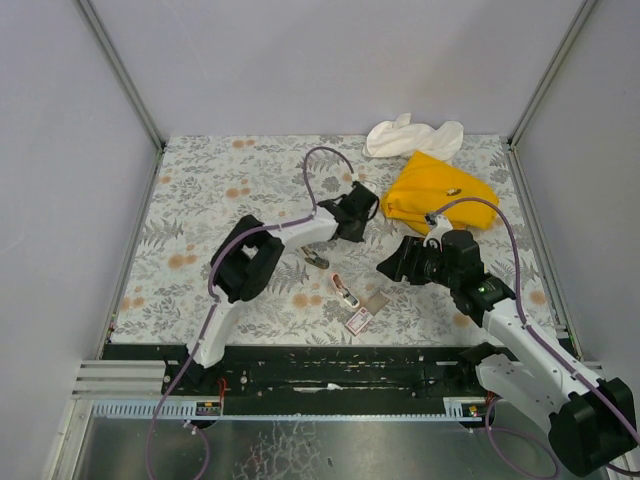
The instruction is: Load the staples into the stapler
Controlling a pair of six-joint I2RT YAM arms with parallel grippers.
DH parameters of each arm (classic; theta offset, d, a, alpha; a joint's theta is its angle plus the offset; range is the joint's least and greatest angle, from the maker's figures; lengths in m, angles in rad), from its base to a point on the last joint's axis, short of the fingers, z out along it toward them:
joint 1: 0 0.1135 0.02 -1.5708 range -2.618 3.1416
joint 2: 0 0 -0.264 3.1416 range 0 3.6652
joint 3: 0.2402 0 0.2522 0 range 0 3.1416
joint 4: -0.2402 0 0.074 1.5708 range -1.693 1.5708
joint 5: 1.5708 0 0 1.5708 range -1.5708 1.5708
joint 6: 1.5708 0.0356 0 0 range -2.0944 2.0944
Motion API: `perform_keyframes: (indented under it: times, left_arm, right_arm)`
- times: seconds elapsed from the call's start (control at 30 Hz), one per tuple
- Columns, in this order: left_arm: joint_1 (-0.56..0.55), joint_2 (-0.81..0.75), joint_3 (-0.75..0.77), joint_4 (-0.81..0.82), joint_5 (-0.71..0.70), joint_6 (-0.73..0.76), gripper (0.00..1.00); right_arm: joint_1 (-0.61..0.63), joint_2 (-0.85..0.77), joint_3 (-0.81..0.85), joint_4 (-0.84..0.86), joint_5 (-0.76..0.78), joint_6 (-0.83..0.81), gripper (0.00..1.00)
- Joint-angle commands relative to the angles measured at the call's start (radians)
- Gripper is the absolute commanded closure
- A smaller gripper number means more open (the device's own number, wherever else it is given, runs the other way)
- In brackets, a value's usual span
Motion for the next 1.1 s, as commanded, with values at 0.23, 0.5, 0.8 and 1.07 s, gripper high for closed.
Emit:
perform_keyframes:
  times: [0.23,0.5,0.8,1.07]
  left_arm:
    - [-0.105,-0.051,-0.119,-0.057,0.084,0.012,0.77]
    - [-0.105,-0.095,-0.173,-0.05,0.079,0.037,0.64]
    - [-0.124,-0.064,-0.151,-0.038,0.078,0.05,0.64]
    - [-0.126,-0.037,-0.114,-0.034,0.058,0.051,0.6]
  right_arm:
    - [0.008,-0.033,-0.002,0.006,0.028,0.004,0.31]
    - [0.008,-0.018,-0.003,0.028,0.023,0.013,0.31]
    - [0.008,-0.019,0.0,0.022,0.024,0.014,0.31]
    - [0.007,-0.027,0.002,0.013,0.03,0.012,0.31]
